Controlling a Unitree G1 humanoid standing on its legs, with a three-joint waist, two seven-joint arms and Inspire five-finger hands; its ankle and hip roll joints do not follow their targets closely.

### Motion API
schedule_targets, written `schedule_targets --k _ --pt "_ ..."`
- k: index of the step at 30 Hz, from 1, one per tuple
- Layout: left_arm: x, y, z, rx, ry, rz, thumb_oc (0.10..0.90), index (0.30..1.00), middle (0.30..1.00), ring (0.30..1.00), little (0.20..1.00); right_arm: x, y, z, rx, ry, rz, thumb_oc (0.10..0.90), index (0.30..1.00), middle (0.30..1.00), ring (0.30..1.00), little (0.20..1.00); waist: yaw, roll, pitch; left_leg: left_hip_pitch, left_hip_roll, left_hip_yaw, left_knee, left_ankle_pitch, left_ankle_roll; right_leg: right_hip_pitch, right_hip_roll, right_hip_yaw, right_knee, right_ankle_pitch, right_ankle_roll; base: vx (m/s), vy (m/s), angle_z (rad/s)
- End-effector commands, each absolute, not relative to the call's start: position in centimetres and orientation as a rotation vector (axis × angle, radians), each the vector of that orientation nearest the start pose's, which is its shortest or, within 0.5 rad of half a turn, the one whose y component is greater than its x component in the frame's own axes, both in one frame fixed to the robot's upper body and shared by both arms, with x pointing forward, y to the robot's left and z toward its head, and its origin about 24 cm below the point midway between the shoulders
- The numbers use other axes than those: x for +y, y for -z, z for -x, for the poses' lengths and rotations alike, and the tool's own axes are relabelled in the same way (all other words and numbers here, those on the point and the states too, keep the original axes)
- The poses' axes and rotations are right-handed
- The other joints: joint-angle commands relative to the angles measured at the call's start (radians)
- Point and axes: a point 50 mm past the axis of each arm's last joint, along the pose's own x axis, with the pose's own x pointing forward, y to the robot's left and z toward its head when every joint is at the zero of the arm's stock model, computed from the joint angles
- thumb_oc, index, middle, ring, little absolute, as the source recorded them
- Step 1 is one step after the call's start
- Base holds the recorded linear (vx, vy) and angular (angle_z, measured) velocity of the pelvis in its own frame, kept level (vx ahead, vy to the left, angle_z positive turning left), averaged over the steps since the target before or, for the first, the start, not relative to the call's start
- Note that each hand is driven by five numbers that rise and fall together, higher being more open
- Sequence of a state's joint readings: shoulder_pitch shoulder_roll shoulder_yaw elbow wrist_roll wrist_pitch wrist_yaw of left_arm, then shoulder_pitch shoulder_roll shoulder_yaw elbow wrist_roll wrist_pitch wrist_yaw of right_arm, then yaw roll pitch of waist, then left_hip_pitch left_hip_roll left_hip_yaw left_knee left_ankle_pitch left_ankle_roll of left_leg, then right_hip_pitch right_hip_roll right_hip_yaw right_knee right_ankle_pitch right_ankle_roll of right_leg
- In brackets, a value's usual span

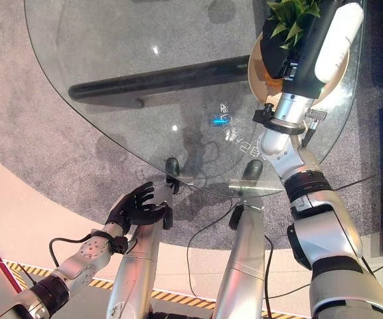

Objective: Pick up the fruit to the plate

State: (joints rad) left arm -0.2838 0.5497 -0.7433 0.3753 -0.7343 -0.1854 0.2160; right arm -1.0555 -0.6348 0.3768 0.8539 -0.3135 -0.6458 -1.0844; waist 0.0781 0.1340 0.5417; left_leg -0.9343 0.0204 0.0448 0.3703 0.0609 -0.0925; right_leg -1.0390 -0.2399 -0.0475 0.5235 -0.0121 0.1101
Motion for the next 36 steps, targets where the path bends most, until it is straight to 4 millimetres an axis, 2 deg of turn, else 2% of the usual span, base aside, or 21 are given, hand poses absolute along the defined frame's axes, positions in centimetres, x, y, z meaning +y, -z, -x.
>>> schedule_targets --k 1,2,3,4,5,18,29,36 --pt "12.1 1.6 -24.7 0.293 0.319 0.036 0.800 0.900 0.900 0.900 0.900 -23.0 -29.0 -34.7 -1.268 0.671 0.622 0.649 0.771 0.771 0.771 0.749 -0.029 0.134 -0.022 -0.036 -0.120 0.067 0.089 -0.105 0.054 0.014 0.121 -0.091 -0.044 -0.018 -0.031 0.00 0.000 0.00" --pt "12.1 1.6 -24.7 0.294 0.316 0.036 0.800 0.900 0.900 0.900 0.900 -22.9 -28.9 -34.7 -1.264 0.671 0.620 0.671 0.789 0.789 0.789 0.771 -0.030 0.133 -0.022 -0.033 -0.119 0.069 0.087 -0.104 0.053 0.018 0.121 -0.092 -0.047 -0.018 -0.030 0.00 0.000 0.00" --pt "12.1 1.6 -24.7 0.294 0.316 0.036 0.800 0.900 0.900 0.900 0.900 -22.9 -28.9 -34.7 -1.263 0.671 0.620 0.731 0.841 0.841 0.841 0.831 -0.031 0.133 -0.022 -0.032 -0.119 0.069 0.086 -0.104 0.052 0.019 0.121 -0.092 -0.048 -0.017 -0.030 0.00 0.000 0.00" --pt "12.1 1.6 -24.7 0.294 0.316 0.036 0.800 0.900 0.900 0.900 0.900 -22.9 -28.9 -34.7 -1.263 0.671 0.620 0.731 0.841 0.841 0.841 0.831 -0.031 0.133 -0.022 -0.032 -0.119 0.069 0.086 -0.104 0.052 0.019 0.121 -0.092 -0.048 -0.017 -0.030 0.00 0.000 0.00" --pt "12.2 1.6 -24.7 0.292 0.316 0.036 0.800 0.900 0.900 0.900 0.900 -22.9 -28.9 -34.7 -1.260 0.668 0.623 0.800 0.900 0.900 0.900 0.900 -0.031 0.133 -0.022 -0.030 -0.119 0.070 0.084 -0.104 0.052 0.020 0.122 -0.093 -0.049 -0.016 -0.030 0.00 0.000 0.00" --pt "12.1 1.4 -24.9 0.278 0.317 0.034 0.800 0.900 0.900 0.900 0.900 -22.3 -28.6 -34.6 -1.264 0.643 0.651 0.800 0.900 0.900 0.900 0.900 -0.040 0.122 -0.022 0.002 -0.119 0.079 0.057 -0.101 0.051 0.050 0.124 -0.099 -0.085 -0.005 -0.027 0.00 0.000 0.00" --pt "12.8 1.8 -24.9 0.299 0.291 0.021 0.800 0.900 0.900 0.900 0.900 -22.6 -27.8 -34.1 -1.261 0.678 0.610 0.800 0.900 0.900 0.900 0.900 -0.051 0.096 -0.022 0.051 -0.119 0.080 0.027 -0.100 0.054 0.103 0.129 -0.103 -0.121 0.007 -0.019 0.00 0.000 0.00" --pt "13.5 2.4 -24.6 0.323 0.265 0.015 0.800 0.900 0.900 0.900 0.900 -23.2 -27.3 -33.4 -1.278 0.772 0.562 0.800 0.900 0.900 0.900 0.900 -0.059 0.076 -0.022 0.093 -0.120 0.085 -0.005 -0.096 0.054 0.150 0.137 -0.108 -0.153 0.015 -0.014 -0.01 0.001 -0.02"
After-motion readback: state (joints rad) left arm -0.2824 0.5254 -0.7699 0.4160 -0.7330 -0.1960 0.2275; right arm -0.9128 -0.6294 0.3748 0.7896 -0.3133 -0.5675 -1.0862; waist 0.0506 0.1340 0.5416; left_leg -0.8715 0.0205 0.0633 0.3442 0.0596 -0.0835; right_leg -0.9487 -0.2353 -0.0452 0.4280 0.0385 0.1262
